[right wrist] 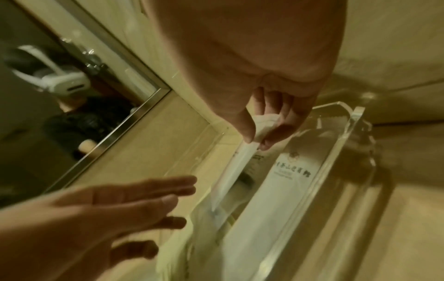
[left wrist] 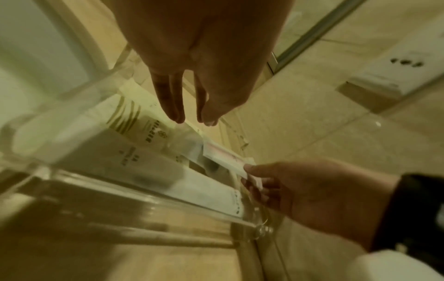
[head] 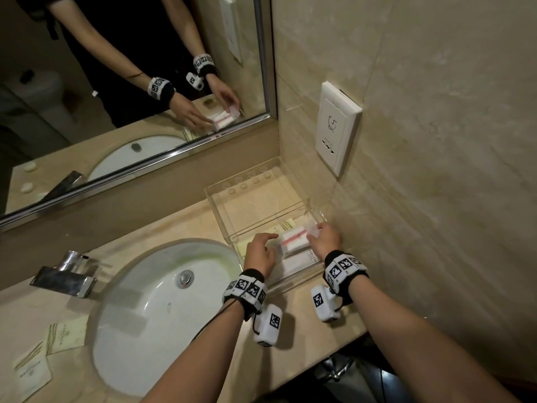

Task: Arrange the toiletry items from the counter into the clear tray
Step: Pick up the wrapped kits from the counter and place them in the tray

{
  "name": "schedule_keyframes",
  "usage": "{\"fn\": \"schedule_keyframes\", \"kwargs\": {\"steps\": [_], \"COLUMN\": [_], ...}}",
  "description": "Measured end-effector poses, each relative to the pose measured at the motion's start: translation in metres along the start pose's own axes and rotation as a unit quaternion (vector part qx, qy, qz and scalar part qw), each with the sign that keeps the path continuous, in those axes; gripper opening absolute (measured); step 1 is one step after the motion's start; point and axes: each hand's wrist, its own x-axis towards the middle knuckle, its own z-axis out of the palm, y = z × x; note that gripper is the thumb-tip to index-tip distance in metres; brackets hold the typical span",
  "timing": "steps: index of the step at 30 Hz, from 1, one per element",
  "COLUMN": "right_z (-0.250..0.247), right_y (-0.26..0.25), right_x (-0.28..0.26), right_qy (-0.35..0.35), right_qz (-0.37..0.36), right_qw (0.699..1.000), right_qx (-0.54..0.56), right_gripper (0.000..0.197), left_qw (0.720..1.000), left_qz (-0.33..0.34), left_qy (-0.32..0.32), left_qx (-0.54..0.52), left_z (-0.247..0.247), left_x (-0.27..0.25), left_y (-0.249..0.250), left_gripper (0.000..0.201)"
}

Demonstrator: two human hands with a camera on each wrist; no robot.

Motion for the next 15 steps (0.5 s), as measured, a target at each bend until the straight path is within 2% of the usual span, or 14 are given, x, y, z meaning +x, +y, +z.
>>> {"fn": "schedule_keyframes", "kwargs": {"steps": [2,6,11,15], "right_z": [0.001,0.008,0.012,0.016], "right_y": [-0.001,-0.002,0.001,0.008], "right_x": [-0.005,-0.017,-0.02,-0.026], "right_qy": [0.015,0.049,0.093,0.064], "right_qz": [-0.035,-0.124,-0.207,-0.247], "right_qw": [0.996,0.967,0.934,0.929], "right_qx": [-0.077,-0.217,-0.275,-0.268], "right_gripper": [0.043,0.051,0.052,0.054], "left_qw": [0.997,0.994,0.987,0.988], "left_qz": [0.041,0.039,0.058,0.046], "left_qy": [-0.04,-0.071,-0.077,-0.07], "left_qx": [0.053,0.079,0.126,0.131], "left_z": [0.005,0.01,0.008,0.009], "left_x": [0.0,-0.001,-0.002,-0.003], "left_y": [-0.002,-0.005,0.001,0.003], "left_gripper": [0.034,0.039,0.04,0.038]}}
